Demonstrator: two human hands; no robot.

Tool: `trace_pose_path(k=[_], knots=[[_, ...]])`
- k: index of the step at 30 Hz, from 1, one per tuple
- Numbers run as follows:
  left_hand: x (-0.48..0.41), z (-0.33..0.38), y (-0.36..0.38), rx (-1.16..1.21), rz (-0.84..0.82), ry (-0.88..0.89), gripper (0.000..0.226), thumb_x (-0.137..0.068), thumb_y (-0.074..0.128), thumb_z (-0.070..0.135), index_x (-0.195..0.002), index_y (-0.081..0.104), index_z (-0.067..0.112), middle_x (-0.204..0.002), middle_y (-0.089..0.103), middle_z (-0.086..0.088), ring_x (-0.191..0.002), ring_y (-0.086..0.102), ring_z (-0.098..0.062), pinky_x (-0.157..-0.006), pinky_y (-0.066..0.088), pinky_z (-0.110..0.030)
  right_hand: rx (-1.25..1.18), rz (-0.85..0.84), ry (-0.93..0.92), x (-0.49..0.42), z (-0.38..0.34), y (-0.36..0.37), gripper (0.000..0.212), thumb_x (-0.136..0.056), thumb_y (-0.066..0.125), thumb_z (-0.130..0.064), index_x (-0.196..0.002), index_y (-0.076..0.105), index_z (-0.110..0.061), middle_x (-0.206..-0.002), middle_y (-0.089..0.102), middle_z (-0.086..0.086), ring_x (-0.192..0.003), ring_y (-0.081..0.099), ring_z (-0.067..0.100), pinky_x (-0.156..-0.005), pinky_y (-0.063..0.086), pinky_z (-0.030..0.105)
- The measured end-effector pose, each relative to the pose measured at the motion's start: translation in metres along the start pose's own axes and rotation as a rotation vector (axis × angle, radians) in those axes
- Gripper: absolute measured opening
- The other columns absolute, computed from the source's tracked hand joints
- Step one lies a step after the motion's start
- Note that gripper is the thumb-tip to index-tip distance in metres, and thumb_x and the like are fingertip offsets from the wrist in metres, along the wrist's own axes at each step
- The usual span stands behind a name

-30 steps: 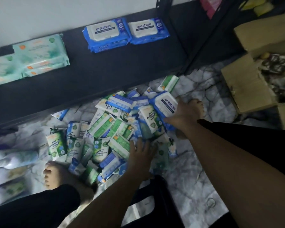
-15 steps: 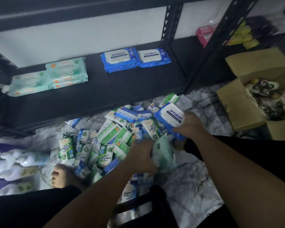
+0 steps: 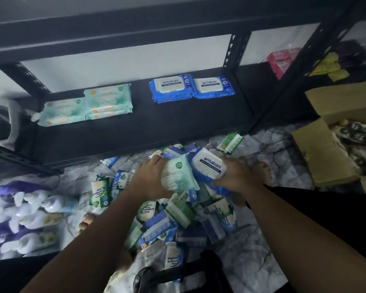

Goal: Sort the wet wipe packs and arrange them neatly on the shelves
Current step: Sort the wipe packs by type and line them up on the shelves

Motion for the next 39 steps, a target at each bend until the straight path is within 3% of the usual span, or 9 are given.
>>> trace_pose_path(k=[4,8,12,15,20,27,32,37,39], knots=[[0.005,-0.032,0.032,-0.006,0.009,-0.063,0.117,-0.059,0.082,0.06,-0.155,0.028,0.02,-0.14,0.055,-0.009,-0.123,0.054,-0.034,-0.106,0.041,-0.046,0.02,-0.054,0.011,-0.012,0.0,0.033,0.071,-0.06,0.086,-0.037,-0.122,0.055,-0.025,-0.114,0.06,-0.001,-0.104,0.063,0.021,-0.079,0.051,0.032],[0.007,-0.045,0.065,0.005,-0.007,-0.048,0.105,-0.066,0.084,0.058,-0.151,0.036,0.018,-0.144,0.052,-0.01,-0.131,0.049,-0.032,-0.111,0.035,-0.042,0.265,-0.078,0.046,-0.024,-0.003,0.05,0.101,-0.066,0.079,-0.044,-0.147,0.023,-0.024,-0.139,0.036,0.005,-0.125,0.046,0.032,-0.095,0.046,0.047],[0.013,-0.068,0.09,-0.134,-0.081,-0.151,0.118,-0.068,0.059,0.087,-0.159,-0.002,0.042,-0.168,0.01,-0.01,-0.153,0.01,-0.038,-0.121,0.011,-0.056,0.263,-0.144,0.09,-0.033,-0.003,0.064,0.128,-0.061,0.083,-0.064,-0.155,0.003,-0.028,-0.156,0.012,0.008,-0.143,0.023,0.039,-0.106,0.032,0.059],[0.015,-0.079,0.095,-0.166,-0.124,-0.171,0.123,-0.067,0.059,0.088,-0.154,-0.017,0.046,-0.165,0.014,-0.009,-0.149,0.016,-0.038,-0.12,0.018,-0.059,0.273,-0.074,0.087,-0.039,-0.01,0.067,0.129,-0.055,0.079,-0.073,-0.152,0.004,-0.032,-0.154,0.013,0.007,-0.143,0.021,0.041,-0.107,0.03,0.066],[0.009,-0.084,0.09,-0.142,-0.124,-0.195,0.131,-0.062,0.063,0.087,-0.16,-0.001,0.027,-0.161,0.023,-0.004,-0.146,0.023,-0.032,-0.121,0.017,-0.056,0.241,-0.03,0.106,-0.04,-0.02,0.067,0.116,-0.055,0.073,-0.056,-0.151,0.013,-0.028,-0.142,0.037,0.008,-0.131,0.038,0.037,-0.102,0.039,0.063],[-0.004,-0.069,0.066,-0.198,-0.156,-0.134,0.114,-0.06,0.07,0.079,-0.151,0.026,0.028,-0.152,0.039,0.004,-0.137,0.039,-0.024,-0.117,0.028,-0.053,0.275,-0.006,0.071,-0.037,-0.034,0.046,0.095,-0.057,0.066,-0.041,-0.144,0.033,-0.026,-0.128,0.044,0.003,-0.123,0.045,0.031,-0.099,0.043,0.053],[-0.03,-0.089,-0.005,-0.138,0.017,-0.139,0.112,-0.055,0.067,0.08,-0.148,0.037,0.026,-0.146,0.045,0.002,-0.131,0.047,-0.026,-0.112,0.035,-0.047,0.239,0.129,0.038,-0.054,-0.073,0.009,0.061,-0.051,0.061,-0.036,-0.11,0.045,-0.03,-0.114,0.043,-0.002,-0.112,0.052,0.029,-0.096,0.04,0.049],[-0.062,-0.113,-0.091,-0.163,0.249,-0.088,0.113,-0.047,0.058,0.083,-0.14,0.049,0.019,-0.137,0.047,-0.005,-0.126,0.045,-0.031,-0.11,0.036,-0.049,0.231,0.163,-0.023,-0.093,-0.12,-0.021,0.076,-0.055,0.067,-0.035,-0.128,0.045,-0.031,-0.12,0.04,-0.002,-0.114,0.052,0.026,-0.1,0.037,0.046],[-0.082,-0.128,-0.121,-0.19,0.271,-0.115,0.112,-0.05,0.067,0.077,-0.144,0.046,0.019,-0.144,0.046,-0.005,-0.131,0.041,-0.031,-0.115,0.031,-0.049,0.253,0.165,-0.065,-0.116,-0.138,-0.029,0.079,-0.058,0.071,-0.034,-0.132,0.044,-0.032,-0.122,0.04,-0.002,-0.117,0.05,0.025,-0.103,0.034,0.048]])
Point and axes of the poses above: each hand's wrist, its own x-axis away from the middle knuckle, its own y-axis out of the palm, z = x × y, the point moved 8 cm from there along -x, towards the middle knuckle
